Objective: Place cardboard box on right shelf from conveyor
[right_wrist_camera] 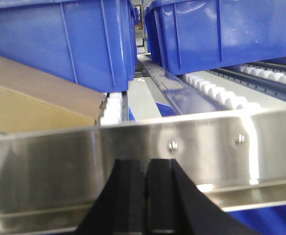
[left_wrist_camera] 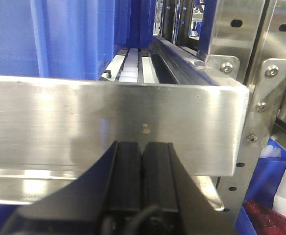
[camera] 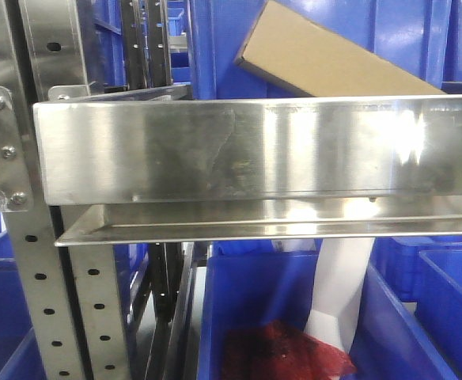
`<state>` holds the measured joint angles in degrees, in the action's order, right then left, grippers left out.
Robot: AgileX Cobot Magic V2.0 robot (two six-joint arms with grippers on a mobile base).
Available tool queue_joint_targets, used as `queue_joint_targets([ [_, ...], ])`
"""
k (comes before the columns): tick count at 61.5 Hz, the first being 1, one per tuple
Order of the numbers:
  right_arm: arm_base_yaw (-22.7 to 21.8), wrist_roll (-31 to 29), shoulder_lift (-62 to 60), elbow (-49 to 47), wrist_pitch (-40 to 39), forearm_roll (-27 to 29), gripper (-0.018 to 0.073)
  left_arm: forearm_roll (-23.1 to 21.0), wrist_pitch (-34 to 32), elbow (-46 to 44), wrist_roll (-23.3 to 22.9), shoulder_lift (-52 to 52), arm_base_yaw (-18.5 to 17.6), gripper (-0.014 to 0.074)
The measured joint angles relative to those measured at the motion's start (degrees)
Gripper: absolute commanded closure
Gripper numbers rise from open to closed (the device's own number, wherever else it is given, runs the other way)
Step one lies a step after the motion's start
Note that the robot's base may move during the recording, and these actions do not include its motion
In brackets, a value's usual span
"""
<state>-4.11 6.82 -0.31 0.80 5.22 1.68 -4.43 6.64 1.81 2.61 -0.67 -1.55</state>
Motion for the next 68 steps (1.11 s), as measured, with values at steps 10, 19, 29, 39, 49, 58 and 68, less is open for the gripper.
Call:
queue_joint_targets([
  [10,-0.09,-0.08,-0.13,0.97,-0.71,-0.13,0.0501,0.00,0.00,0.00,0.00,0.00,0.00,0.0712],
  [19,-0.09,-0.08,-0.22,0.89,-0.71,-0.13,0.0501,0.00,0.00,0.00,0.00,0.00,0.00,0.0713],
  [29,-0.09,-0.08,-0.22,0.89,-0.71,-0.17,0.0501,0.00,0.00,0.00,0.00,0.00,0.00,0.0713],
  [39,-0.09,-0.08,-0.22,0.89,-0.71,-0.17,0.0501,0.00,0.00,0.00,0.00,0.00,0.00,0.0712],
  [49,-0.09,-0.08,-0.22,0.89,-0.71,-0.17,0.0501,0.00,0.00,0.00,0.00,0.00,0.00,0.0713],
  [58,-0.09,-0.08,-0.22,0.89,-0.71,-0.17,0.0501,0.00,0.00,0.00,0.00,0.00,0.00,0.0713],
  [68,-0.09,-0.08,-0.22,0.89,-0.71,-0.26,0.0501,0.00,0.00,0.00,0.00,0.00,0.00,0.0713],
])
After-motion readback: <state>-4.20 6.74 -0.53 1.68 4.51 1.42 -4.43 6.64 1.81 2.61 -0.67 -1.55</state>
